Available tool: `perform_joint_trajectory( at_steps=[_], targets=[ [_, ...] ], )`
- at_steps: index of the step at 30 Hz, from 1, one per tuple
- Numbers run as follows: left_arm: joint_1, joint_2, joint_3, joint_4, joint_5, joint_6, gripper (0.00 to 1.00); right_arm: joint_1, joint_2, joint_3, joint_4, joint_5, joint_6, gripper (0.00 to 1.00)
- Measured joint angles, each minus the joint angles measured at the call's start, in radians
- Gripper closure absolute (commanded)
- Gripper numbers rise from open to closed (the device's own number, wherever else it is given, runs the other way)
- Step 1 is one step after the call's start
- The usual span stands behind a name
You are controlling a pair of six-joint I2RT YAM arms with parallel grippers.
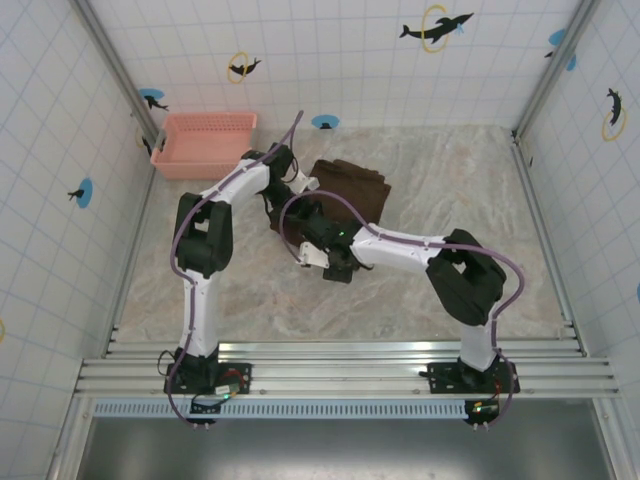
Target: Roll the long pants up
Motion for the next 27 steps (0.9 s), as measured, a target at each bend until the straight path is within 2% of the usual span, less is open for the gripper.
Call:
perform_joint_trajectory(
  at_steps=[6, 7, 9, 13, 18, 22, 27],
  targets=[
    [0.000, 0.001, 0.000, -0.013, 0.008, 0.031, 0.03, 0.008, 0.033, -0.027, 0.084, 0.133, -0.030, 0.46],
    [0.000, 0.002, 0.000, -0.015, 0.009, 0.037, 0.03, 0.006, 0.043, -0.017, 0.087, 0.148, -0.032, 0.48],
    [0.002, 0.002, 0.000, -0.023, 0.012, 0.051, 0.03, 0.000, 0.064, 0.008, 0.084, 0.156, -0.032, 0.63],
    [0.006, 0.002, 0.000, -0.034, 0.021, 0.064, 0.03, -0.028, 0.104, 0.066, 0.050, 0.117, -0.036, 0.80],
    [0.010, 0.002, 0.000, -0.043, 0.030, 0.080, 0.02, -0.064, 0.102, 0.094, 0.007, 0.010, -0.044, 0.96],
    [0.018, 0.002, -0.006, -0.054, 0.055, 0.085, 0.02, -0.098, 0.090, 0.101, -0.019, -0.092, -0.050, 1.00],
    [0.025, 0.002, -0.008, -0.082, 0.080, 0.105, 0.02, -0.118, 0.076, 0.101, -0.045, -0.171, -0.053, 1.00]
  ],
)
